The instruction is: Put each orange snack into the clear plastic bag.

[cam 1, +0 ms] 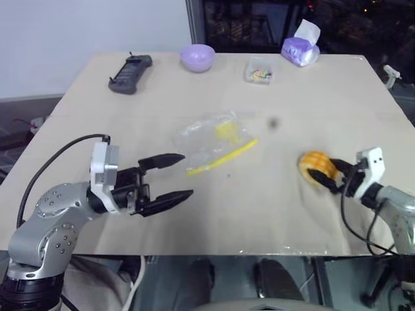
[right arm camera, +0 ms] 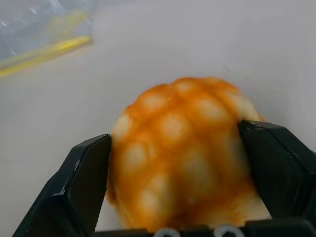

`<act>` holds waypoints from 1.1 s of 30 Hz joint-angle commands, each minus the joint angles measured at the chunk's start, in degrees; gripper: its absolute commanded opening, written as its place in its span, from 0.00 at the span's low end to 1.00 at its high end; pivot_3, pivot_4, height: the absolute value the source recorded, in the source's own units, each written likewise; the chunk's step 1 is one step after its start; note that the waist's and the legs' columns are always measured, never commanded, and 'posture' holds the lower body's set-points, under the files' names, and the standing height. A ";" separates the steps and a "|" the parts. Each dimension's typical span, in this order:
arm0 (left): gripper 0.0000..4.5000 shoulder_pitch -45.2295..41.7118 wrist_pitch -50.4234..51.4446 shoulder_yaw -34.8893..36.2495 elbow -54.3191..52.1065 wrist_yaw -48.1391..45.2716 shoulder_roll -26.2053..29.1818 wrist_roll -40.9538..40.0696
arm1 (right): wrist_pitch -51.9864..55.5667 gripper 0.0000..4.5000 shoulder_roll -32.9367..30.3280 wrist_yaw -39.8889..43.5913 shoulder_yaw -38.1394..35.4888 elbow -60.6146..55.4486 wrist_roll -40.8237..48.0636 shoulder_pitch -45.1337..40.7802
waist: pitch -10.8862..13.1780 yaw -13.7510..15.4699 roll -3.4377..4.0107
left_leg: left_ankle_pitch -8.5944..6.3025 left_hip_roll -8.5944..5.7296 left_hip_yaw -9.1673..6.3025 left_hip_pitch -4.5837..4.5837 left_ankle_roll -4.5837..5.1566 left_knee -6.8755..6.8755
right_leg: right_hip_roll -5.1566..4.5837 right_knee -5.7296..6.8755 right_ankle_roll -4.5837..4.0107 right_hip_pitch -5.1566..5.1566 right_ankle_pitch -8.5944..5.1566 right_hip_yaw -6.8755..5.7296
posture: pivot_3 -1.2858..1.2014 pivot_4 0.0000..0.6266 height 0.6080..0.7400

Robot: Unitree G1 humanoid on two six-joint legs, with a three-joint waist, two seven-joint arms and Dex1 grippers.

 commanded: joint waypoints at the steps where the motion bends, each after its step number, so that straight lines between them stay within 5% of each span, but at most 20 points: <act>1: 1.00 -0.15 -0.84 0.89 -0.88 0.27 -0.09 0.04 | -5.88 0.98 0.07 -0.87 -0.53 1.38 -2.14 -1.92 | 0.02 0.27 0.00 | 0.00 -0.01 0.00 -0.04 0.00 0.00 | -0.01 -0.01 0.00 -0.02 0.00 0.00 | 0.52 0.24 1.00; 7: 1.00 1.18 -1.66 1.94 -0.67 3.20 -0.40 2.50 | -3.65 0.98 -5.59 8.33 -4.63 -4.08 5.09 0.86 | 0.13 0.68 0.09 | 0.00 -0.08 -0.04 -0.17 0.00 -0.02 | -0.12 -0.10 0.01 -0.06 0.00 -0.06 | 0.52 0.24 1.00; 13: 1.00 -2.43 -3.44 -5.64 9.03 18.96 -2.06 21.81 | 9.03 0.98 -12.58 17.29 -7.40 -19.19 23.16 4.41 | 0.18 0.37 0.21 | 0.00 -0.06 -0.10 -0.08 0.01 -0.02 | -0.06 -0.01 0.01 -0.02 0.00 -0.10 | 0.52 0.24 1.00; 16: 1.00 -4.27 -6.50 -5.36 14.93 20.56 -3.60 24.52 | 13.86 0.98 -14.19 17.81 -9.28 -24.10 32.19 4.31 | 0.25 0.13 0.08 | 0.00 -0.04 -0.08 -0.08 0.01 -0.02 | -0.02 0.00 0.01 -0.03 0.00 -0.07 | 0.52 0.24 1.00; 33: 1.00 -18.23 24.03 1.90 28.10 32.62 -20.32 1.79 | 14.81 0.98 -14.64 13.96 -8.90 -27.74 35.00 6.03 | 0.43 1.64 -0.23 | 0.00 -0.14 -0.23 -0.22 0.00 0.12 | -0.13 0.00 0.03 -0.03 0.01 -0.25 | 0.52 0.24 1.00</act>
